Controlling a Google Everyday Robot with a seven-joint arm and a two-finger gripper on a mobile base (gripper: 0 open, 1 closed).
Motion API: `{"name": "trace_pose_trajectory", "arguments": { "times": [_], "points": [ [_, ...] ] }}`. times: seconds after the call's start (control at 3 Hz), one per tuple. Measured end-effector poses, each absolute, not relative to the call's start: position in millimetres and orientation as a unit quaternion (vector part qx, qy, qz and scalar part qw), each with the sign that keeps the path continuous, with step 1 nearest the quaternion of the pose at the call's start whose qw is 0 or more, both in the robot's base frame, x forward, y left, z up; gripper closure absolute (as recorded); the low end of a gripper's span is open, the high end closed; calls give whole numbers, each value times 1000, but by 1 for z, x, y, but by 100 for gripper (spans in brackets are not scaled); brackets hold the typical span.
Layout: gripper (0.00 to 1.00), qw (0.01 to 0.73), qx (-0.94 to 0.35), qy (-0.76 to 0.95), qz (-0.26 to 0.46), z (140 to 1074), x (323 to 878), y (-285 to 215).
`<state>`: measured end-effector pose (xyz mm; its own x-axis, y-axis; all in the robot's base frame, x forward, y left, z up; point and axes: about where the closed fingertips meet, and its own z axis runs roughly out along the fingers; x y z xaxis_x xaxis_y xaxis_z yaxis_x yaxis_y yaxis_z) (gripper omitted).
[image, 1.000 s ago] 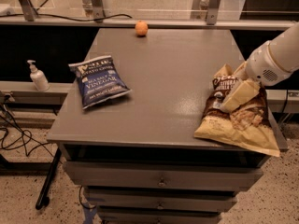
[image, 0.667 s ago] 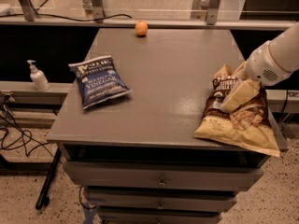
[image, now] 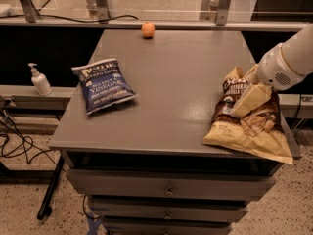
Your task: Pick brown chip bag
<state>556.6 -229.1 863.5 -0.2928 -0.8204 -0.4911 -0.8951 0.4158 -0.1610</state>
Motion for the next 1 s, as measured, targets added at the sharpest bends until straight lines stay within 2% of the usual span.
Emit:
{"name": "trace_pose_trajectory", "arguments": {
  "times": [0.33,0.67,1.0],
  "points": [
    [13,258,-536,801,72,864,557,-229],
    [0,258,-536,801,72,864,557,-229],
    [0,262,-531,801,91,878,556,-232]
  ]
}}
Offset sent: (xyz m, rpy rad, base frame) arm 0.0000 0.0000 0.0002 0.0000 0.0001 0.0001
